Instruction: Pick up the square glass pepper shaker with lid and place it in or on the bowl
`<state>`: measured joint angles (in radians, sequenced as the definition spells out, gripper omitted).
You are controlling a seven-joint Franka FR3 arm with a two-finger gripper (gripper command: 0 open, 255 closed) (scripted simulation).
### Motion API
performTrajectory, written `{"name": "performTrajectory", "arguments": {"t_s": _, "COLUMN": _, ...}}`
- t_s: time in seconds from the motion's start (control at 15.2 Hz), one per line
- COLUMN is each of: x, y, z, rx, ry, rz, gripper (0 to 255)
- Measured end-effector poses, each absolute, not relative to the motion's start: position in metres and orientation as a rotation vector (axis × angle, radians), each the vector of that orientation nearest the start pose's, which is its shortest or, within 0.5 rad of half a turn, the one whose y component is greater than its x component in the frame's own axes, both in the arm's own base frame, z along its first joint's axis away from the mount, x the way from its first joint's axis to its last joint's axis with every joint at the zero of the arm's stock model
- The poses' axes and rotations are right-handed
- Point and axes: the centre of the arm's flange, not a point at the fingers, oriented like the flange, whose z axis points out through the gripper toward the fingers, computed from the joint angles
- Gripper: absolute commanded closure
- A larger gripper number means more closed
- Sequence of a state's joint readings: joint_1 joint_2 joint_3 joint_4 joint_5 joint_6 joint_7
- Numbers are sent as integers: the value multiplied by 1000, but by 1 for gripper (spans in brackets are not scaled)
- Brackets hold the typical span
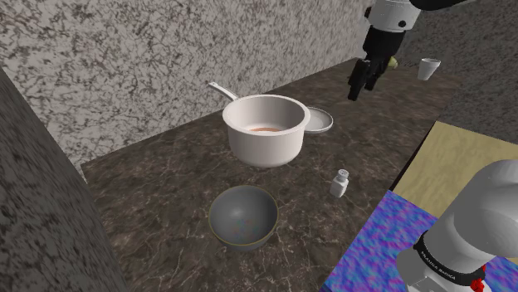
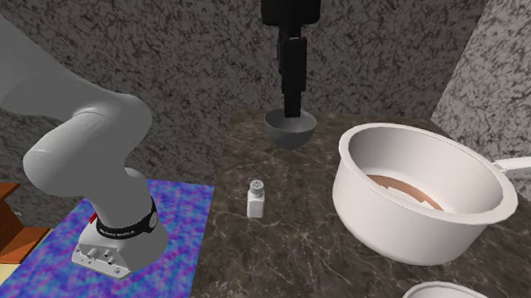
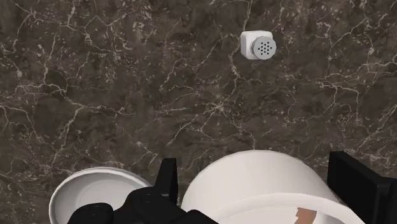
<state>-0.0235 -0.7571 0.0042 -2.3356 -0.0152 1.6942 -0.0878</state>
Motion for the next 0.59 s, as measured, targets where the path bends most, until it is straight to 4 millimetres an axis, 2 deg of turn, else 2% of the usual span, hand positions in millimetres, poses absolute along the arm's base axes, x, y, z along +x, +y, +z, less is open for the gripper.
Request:
{"name": "performTrajectory", "arguments": {"t_s": 0.13, "x": 330, "y": -6, "z": 596, "rx": -3159, "ry": -110, "rz": -168, "gripper": 0}}
{"name": "performTrajectory", "arguments": {"t_s": 0.33, "x": 340, "y": 3, "z": 569, "rx": -3162, "ry": -123, "rz": -94, "gripper": 0}}
{"name": "performTrajectory", "arguments": {"t_s": 0.59, "x": 347, "y": 17, "z": 515, "rx": -3163, "ry": -142, "rz": 21, "gripper": 0}}
